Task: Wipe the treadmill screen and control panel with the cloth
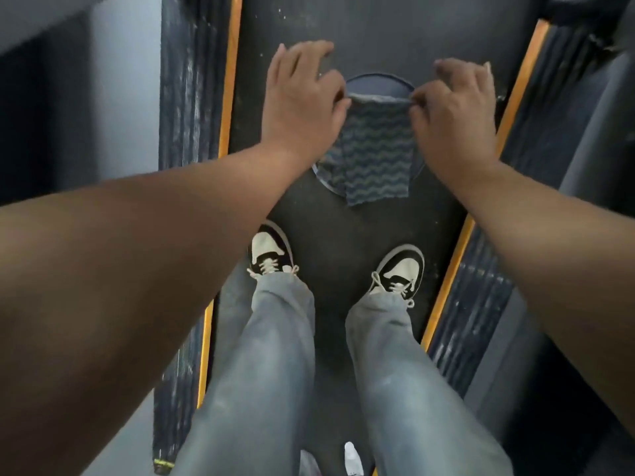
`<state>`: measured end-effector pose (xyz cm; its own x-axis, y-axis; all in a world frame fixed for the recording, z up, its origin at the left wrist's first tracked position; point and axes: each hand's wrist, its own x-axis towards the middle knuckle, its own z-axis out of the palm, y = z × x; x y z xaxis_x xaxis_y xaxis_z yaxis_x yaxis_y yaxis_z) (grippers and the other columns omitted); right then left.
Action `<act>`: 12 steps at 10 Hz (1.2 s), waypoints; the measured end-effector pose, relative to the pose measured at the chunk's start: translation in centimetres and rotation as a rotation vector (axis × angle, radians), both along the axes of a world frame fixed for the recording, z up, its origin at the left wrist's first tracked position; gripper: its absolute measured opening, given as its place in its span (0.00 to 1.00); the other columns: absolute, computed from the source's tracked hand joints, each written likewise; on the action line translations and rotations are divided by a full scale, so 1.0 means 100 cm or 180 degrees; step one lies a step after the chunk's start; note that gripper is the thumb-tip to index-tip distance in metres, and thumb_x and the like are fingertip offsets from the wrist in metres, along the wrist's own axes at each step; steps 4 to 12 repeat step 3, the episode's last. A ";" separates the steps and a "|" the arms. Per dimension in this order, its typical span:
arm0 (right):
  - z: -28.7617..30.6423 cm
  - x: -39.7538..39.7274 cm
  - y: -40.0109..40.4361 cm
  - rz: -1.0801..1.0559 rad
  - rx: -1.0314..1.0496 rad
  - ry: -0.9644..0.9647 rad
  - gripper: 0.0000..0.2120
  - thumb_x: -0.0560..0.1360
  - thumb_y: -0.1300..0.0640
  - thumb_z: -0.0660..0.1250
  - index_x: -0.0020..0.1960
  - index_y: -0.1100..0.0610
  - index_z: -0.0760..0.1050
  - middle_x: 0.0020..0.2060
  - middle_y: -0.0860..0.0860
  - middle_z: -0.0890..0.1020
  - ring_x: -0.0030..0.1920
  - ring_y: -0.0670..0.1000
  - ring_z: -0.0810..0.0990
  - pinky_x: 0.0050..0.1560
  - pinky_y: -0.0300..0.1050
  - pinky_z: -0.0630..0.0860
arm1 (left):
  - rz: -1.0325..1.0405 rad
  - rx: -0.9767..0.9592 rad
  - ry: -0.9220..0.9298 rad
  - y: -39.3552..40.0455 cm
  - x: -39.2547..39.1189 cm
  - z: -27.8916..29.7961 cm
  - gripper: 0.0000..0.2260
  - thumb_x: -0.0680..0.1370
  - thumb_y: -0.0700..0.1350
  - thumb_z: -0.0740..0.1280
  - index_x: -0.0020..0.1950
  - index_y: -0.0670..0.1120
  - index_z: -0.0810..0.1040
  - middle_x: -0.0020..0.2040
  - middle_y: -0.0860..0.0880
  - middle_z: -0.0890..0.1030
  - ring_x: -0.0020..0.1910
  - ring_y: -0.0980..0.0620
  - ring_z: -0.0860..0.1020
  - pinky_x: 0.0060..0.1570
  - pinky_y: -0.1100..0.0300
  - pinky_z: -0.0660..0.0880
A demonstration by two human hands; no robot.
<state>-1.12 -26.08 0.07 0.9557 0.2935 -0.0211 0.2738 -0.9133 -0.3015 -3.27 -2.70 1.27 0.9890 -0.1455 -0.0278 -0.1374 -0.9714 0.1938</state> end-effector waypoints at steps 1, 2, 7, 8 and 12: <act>-0.013 0.011 0.004 -0.0025 0.0048 -0.0037 0.14 0.79 0.55 0.61 0.53 0.61 0.82 0.64 0.61 0.77 0.65 0.66 0.73 0.75 0.64 0.58 | -0.0052 0.0015 -0.0007 -0.002 0.009 -0.012 0.11 0.79 0.51 0.64 0.50 0.45 0.81 0.68 0.42 0.75 0.69 0.39 0.72 0.75 0.40 0.60; -0.013 0.008 0.007 0.0046 0.0129 -0.0004 0.14 0.78 0.57 0.61 0.54 0.61 0.82 0.63 0.61 0.78 0.65 0.65 0.73 0.75 0.65 0.58 | -0.0050 0.0039 0.0162 -0.005 0.005 -0.012 0.13 0.81 0.51 0.62 0.58 0.45 0.79 0.73 0.42 0.72 0.73 0.40 0.68 0.77 0.41 0.57; -0.009 0.006 0.006 0.0060 0.0157 -0.0037 0.14 0.78 0.57 0.61 0.58 0.61 0.81 0.63 0.61 0.77 0.66 0.65 0.73 0.76 0.64 0.58 | -0.0042 0.0168 0.0261 -0.008 0.003 -0.006 0.20 0.83 0.55 0.57 0.71 0.46 0.72 0.77 0.42 0.67 0.77 0.40 0.63 0.78 0.42 0.55; -0.009 0.006 0.006 0.0060 0.0157 -0.0037 0.14 0.78 0.57 0.61 0.58 0.61 0.81 0.63 0.61 0.77 0.66 0.65 0.73 0.76 0.64 0.58 | -0.0042 0.0168 0.0261 -0.008 0.003 -0.006 0.20 0.83 0.55 0.57 0.71 0.46 0.72 0.77 0.42 0.67 0.77 0.40 0.63 0.78 0.42 0.55; -0.009 0.006 0.006 0.0060 0.0157 -0.0037 0.14 0.78 0.57 0.61 0.58 0.61 0.81 0.63 0.61 0.77 0.66 0.65 0.73 0.76 0.64 0.58 | -0.0042 0.0168 0.0261 -0.008 0.003 -0.006 0.20 0.83 0.55 0.57 0.71 0.46 0.72 0.77 0.42 0.67 0.77 0.40 0.63 0.78 0.42 0.55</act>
